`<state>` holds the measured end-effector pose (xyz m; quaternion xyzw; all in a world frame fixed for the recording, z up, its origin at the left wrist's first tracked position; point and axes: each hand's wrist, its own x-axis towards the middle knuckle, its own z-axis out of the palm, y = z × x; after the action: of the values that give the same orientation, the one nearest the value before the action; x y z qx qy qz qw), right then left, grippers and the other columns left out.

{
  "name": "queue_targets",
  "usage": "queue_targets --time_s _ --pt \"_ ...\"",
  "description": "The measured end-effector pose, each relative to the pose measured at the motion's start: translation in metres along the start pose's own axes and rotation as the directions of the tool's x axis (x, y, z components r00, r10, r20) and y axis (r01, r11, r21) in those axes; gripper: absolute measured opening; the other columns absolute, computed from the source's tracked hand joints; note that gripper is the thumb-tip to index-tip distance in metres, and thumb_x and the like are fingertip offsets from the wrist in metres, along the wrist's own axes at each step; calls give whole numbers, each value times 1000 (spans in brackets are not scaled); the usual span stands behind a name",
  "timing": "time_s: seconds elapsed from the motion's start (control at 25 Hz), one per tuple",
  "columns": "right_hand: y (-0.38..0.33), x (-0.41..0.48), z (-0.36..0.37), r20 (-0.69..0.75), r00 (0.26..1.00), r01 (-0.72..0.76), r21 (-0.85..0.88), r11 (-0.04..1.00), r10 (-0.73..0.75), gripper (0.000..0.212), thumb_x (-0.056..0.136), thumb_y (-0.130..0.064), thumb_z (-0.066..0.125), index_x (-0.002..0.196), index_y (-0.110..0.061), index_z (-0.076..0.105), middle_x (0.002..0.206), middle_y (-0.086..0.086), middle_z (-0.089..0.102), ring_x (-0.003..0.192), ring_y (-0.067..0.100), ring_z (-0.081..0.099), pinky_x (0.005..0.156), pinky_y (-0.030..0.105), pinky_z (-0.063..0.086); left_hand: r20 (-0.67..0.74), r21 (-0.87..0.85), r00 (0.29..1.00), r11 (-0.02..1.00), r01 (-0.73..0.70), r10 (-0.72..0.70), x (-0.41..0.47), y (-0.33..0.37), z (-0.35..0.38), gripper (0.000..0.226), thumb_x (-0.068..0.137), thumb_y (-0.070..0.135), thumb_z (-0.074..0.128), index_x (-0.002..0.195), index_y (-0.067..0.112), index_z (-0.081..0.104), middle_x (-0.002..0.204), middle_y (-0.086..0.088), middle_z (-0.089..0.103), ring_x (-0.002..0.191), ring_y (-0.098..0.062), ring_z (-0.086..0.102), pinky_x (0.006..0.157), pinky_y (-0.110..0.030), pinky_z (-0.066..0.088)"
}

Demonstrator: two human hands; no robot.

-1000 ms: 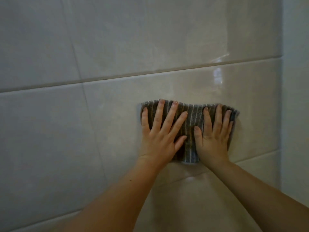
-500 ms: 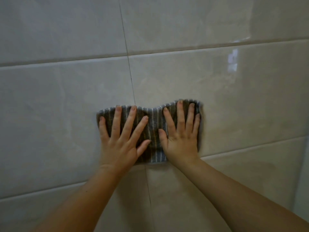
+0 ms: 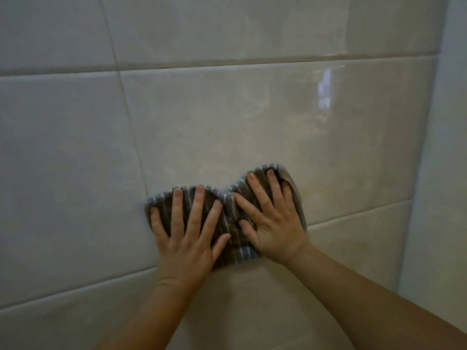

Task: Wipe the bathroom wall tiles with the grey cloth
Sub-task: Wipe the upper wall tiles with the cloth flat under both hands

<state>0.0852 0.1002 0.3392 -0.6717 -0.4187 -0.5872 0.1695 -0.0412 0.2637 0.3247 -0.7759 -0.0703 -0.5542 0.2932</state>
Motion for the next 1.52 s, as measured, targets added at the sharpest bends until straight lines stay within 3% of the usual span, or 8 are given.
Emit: queue_targets --time_s 0.32,0.52,0.72,0.84,0.96,1.12,1.36,1.52 --pt "128 -40 -13 -17 996 -85 -50 995 84 51 98 -47 31 145 -27 33 154 11 23 144 43 16 117 56 13 -13 -74 1000 997 -19 18 70 121 18 69 99 57 38 157 23 22 164 -13 14 151 -40 0 117 -66 -5" --pt "197 -58 -20 -15 982 -187 -92 978 186 56 99 -51 27 149 -28 20 156 13 17 145 44 10 118 57 10 20 -74 998 996 -55 57 106 181 26 72 98 58 37 158 24 17 165 -12 11 150 -40 2 117 -66 -9" --pt "230 -82 -19 -28 894 -449 -84 890 448 61 99 -52 22 150 -20 18 159 20 11 146 42 3 119 54 3 59 -125 995 989 -73 81 133 230 27 73 98 56 32 159 23 9 166 -11 3 150 -38 -4 116 -64 -13" --pt "218 -91 -10 -73 819 -572 -19 820 569 59 100 -48 21 151 -20 15 158 23 10 146 41 2 120 50 -1 76 -148 990 983 -105 117 127 235 30 73 99 55 33 159 23 8 167 -10 3 152 -36 -3 117 -62 -15" --pt "197 -93 -5 -97 788 -612 -15 791 608 58 101 -46 17 150 -15 15 156 28 13 144 47 6 119 56 4 79 -138 976 972 -192 204 112 217 27 73 99 56 36 159 23 11 167 -8 6 152 -33 2 118 -60 -14" --pt "144 -89 5 -112 743 -666 -21 746 660 59 101 -44 15 149 -11 19 155 30 17 142 49 10 116 61 9 81 -123 974 972 -202 213 87 181 22 73 99 56 36 159 24 11 167 -7 7 153 -32 2 119 -60 -12" --pt "37 -59 12 -64 783 -620 11 785 619 58 100 -42 20 149 -11 21 155 29 16 143 49 9 117 60 7 68 -87 984 983 -160 167 35 85 7 70 99 58 36 159 26 16 166 -5 8 152 -33 1 119 -62 -5" --pt "-41 -36 17 -22 805 -592 24 806 592 60 95 -35 36 148 -10 24 154 30 18 142 51 10 115 64 10 66 -37 990 992 -119 121 -6 18 -2 68 100 59 33 158 28 16 166 -5 7 153 -33 -2 118 -64 -2"
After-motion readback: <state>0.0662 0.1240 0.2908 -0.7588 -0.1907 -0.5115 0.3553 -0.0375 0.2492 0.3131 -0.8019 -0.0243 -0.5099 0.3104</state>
